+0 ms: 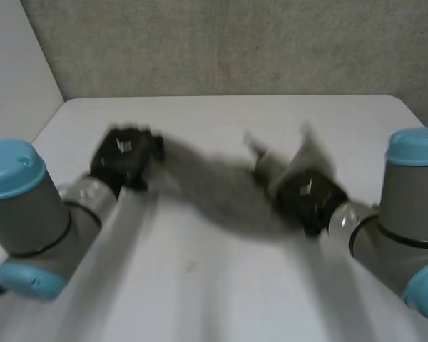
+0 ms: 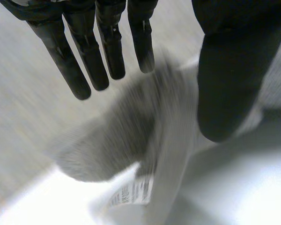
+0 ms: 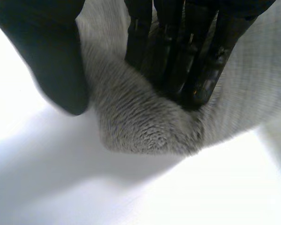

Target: Fold the towel.

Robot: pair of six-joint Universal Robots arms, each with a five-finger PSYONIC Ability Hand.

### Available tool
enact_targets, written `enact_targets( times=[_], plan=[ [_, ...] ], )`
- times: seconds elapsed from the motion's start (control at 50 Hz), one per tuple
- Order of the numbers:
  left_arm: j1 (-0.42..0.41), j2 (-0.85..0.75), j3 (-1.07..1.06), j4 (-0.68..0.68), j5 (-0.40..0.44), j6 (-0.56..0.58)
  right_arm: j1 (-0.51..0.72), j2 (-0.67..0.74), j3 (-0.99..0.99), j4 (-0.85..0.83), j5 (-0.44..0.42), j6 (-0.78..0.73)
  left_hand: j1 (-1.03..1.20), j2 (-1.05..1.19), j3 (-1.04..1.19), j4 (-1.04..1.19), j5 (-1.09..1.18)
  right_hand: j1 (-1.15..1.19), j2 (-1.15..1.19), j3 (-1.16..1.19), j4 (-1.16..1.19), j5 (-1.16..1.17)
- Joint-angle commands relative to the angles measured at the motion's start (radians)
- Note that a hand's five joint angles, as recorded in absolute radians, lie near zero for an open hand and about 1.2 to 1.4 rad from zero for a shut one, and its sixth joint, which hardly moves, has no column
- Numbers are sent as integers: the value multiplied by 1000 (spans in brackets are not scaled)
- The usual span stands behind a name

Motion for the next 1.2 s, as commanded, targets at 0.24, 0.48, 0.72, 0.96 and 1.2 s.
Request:
enact_targets(
  times=[0.24, 0.48, 0.72, 0.96, 1.2],
  plan=[
    [6, 130, 39, -439, 11, 156, -21, -56, -30, 117, -11, 64, -272, -291, -291, -290, -288, -144, -237, -236, -236, -246],
    [23, 31, 210, -231, 17, 74, -19, -76, -87, -32, -53, 178, -240, -259, -259, -258, -256, -106, -199, -198, -198, -208],
    [100, -244, 424, -230, 77, 20, 8, 120, -280, -26, -178, 99, -70, -89, -89, -88, -86, 94, 0, 2, 2, -8],
    [121, -267, 431, -230, 100, -45, 24, 257, -346, -6, -163, -53, -29, -48, -48, -47, -44, 255, 162, 164, 164, 154],
    [134, -261, 405, -230, 97, -46, 22, 279, -343, -6, -128, -83, -38, -56, -57, -56, -53, 414, 320, 322, 322, 312]
  ],
)
